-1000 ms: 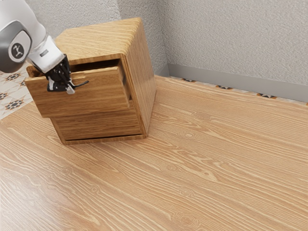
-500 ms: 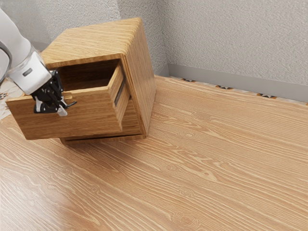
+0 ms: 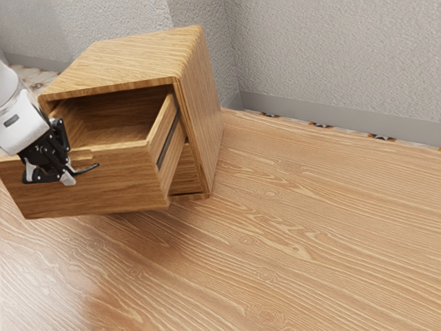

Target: Pull the drawer handle with one arm to open the drawer

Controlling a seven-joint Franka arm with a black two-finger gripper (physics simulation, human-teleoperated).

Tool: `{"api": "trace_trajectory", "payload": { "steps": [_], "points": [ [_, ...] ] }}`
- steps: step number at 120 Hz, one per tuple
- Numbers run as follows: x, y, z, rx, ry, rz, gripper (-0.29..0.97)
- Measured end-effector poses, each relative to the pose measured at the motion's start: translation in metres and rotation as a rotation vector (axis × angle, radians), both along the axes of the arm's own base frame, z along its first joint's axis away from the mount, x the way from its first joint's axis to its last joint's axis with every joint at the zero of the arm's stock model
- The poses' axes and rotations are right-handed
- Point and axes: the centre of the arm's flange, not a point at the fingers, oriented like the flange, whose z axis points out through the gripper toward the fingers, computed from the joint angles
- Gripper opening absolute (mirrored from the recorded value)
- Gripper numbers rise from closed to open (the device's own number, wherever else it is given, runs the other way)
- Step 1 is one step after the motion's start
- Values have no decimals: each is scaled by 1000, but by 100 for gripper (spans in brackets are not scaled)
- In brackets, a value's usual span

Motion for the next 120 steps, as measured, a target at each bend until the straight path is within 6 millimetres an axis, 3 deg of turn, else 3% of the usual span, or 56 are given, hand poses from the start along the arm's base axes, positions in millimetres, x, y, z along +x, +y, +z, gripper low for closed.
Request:
{"api": "trace_trajectory", "payload": {
  "steps": [54,66,76,82,88,94,111,120],
  "points": [
    [-11,-3,2,-17,33,22,6],
    [-25,-6,34,-4,-10,29,7],
    [-33,-15,95,16,-80,24,9],
    [-11,-22,119,7,-91,-8,17],
    [17,-29,128,-13,-79,-35,28],
    [37,-29,122,-47,-52,-6,37],
    [68,-30,92,-168,24,217,53],
    [76,-66,88,-169,32,262,57]
  ]
}}
